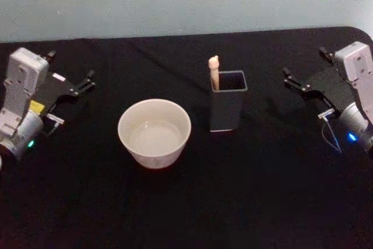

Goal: Pick up the stirring spoon with one hand, stir inside the cup, then place it back in its original position.

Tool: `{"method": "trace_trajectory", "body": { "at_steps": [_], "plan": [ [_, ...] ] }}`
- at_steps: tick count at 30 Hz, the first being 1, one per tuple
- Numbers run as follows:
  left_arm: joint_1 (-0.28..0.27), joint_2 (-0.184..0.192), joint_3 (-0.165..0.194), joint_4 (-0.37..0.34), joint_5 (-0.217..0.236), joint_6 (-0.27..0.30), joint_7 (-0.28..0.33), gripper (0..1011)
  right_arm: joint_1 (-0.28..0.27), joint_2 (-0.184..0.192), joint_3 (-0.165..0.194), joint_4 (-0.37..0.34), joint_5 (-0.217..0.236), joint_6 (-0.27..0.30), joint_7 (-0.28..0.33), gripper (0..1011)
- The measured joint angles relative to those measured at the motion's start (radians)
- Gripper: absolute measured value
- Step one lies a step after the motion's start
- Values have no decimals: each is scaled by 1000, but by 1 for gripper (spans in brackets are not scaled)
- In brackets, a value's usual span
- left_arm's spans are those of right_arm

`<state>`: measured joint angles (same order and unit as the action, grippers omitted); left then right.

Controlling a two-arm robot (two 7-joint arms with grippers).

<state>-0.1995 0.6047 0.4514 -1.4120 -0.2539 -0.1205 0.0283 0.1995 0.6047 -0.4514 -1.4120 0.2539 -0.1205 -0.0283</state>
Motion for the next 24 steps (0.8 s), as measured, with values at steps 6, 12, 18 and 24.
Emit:
{"method": "trace_trajectory", "body": {
  "at_steps": [6, 12, 18, 24],
  "plan": [
    [0, 0, 0, 0, 0, 0, 0, 1001, 0, 0, 0, 0, 0, 0, 0, 1000],
    [0, 0, 0, 0, 0, 0, 0, 1001, 0, 0, 0, 0, 0, 0, 0, 1000],
    [0, 0, 0, 0, 0, 0, 0, 1001, 0, 0, 0, 0, 0, 0, 0, 1000],
    [0, 0, 0, 0, 0, 0, 0, 1001, 0, 0, 0, 0, 0, 0, 0, 1000]
  ]
}}
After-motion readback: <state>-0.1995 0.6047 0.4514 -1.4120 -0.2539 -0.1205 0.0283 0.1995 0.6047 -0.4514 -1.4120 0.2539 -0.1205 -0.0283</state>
